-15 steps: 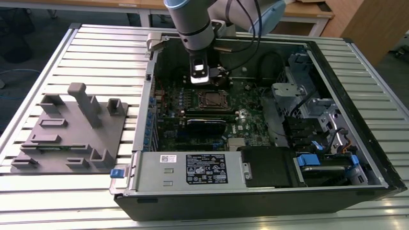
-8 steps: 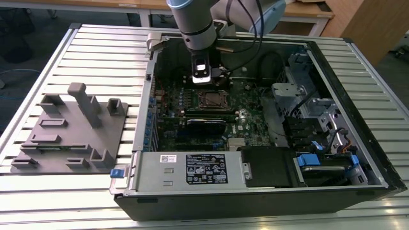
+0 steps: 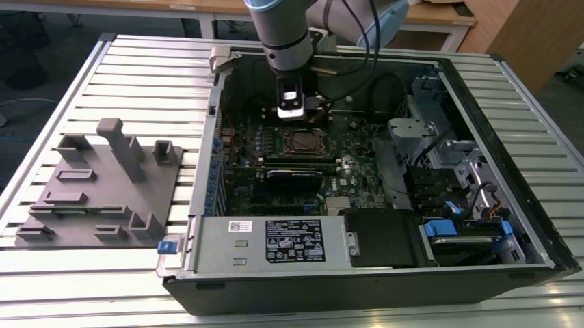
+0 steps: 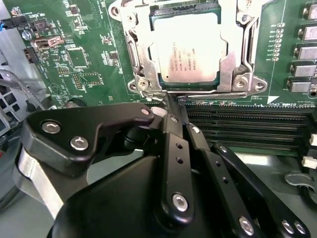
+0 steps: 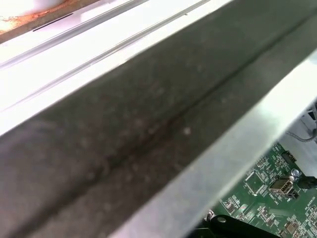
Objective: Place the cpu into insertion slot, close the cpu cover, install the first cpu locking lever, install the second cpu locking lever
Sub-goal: 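Install the first cpu locking lever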
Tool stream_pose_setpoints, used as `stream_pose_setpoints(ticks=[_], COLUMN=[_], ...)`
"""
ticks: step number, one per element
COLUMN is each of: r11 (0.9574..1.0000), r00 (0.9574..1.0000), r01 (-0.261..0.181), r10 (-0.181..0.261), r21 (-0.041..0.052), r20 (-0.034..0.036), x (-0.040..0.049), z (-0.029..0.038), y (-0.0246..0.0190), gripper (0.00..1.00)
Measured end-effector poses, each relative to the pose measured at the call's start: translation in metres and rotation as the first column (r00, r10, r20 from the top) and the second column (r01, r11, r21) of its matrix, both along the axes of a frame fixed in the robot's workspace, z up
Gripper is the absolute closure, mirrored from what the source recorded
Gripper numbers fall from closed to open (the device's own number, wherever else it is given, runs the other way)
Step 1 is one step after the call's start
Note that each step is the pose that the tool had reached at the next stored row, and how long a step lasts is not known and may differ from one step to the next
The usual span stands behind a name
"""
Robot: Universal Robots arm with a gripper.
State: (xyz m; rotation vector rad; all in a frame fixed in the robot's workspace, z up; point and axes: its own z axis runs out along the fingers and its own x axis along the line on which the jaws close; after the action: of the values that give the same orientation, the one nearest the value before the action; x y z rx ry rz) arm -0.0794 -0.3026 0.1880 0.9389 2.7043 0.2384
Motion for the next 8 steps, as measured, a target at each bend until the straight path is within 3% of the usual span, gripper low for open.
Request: stream_pose_setpoints(ticks=[8], r11=[1.0000], r00=[1.0000], r01=[0.000], r10=[0.000], r21=[0.0018], r20=[-0.0005], x=[0.0001], z=[0.0012], y=[0.0000], gripper=[0.90])
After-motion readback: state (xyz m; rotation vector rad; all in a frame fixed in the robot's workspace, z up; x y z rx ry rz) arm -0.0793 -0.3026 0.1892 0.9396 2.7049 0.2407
